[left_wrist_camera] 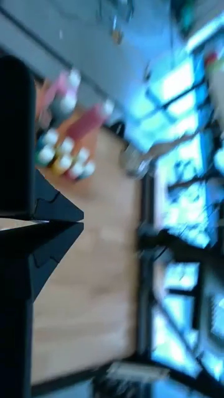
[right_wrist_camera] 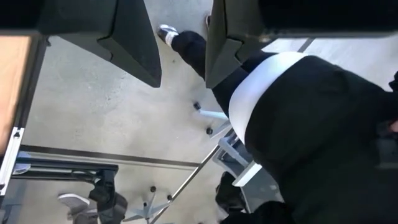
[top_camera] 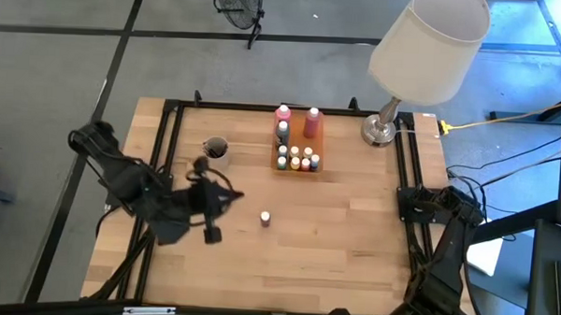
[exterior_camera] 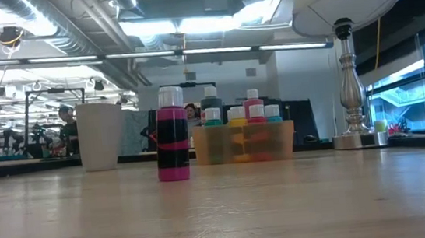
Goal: Pick & Place Paint Supplies
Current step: Put the silver paint brush into the white cup
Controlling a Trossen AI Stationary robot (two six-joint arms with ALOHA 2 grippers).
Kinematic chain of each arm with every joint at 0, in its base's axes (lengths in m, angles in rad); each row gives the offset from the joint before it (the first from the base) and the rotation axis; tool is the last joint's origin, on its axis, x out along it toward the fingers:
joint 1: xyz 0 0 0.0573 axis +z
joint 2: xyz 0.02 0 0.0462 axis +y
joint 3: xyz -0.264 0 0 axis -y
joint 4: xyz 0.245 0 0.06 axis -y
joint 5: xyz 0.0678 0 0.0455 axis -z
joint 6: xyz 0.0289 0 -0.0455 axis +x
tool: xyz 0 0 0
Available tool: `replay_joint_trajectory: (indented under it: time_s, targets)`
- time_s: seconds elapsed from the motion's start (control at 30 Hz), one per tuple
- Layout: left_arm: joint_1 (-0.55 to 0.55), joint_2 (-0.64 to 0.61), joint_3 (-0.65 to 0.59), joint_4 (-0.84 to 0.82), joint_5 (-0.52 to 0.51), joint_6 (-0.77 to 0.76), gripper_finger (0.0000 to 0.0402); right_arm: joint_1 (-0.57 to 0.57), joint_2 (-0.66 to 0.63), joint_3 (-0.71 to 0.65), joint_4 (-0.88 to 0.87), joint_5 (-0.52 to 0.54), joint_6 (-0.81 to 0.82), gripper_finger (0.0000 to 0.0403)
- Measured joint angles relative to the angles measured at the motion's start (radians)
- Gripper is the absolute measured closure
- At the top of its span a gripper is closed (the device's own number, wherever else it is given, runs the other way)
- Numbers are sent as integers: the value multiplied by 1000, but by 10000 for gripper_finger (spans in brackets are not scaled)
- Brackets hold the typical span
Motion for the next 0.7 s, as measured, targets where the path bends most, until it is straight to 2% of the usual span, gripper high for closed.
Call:
replay_joint_trajectory:
  time_s: [0.17,0.27,0.47,0.6,0.7]
  targets:
    - [8,-68,0,-1,-123,41,400,1,0,0,-8,3,-39,275]
    - [39,-121,0,-1,-147,91,400,0,0,0,-24,23,-50,275]
    - [109,-241,-31,26,-122,195,400,-29,-34,0,-71,45,-49,275]
    - [160,-374,-158,171,-69,290,400,-66,-69,2,-116,49,-64,275]
    - [204,-483,-299,361,4,390,400,-101,-90,2,-166,45,-91,275]
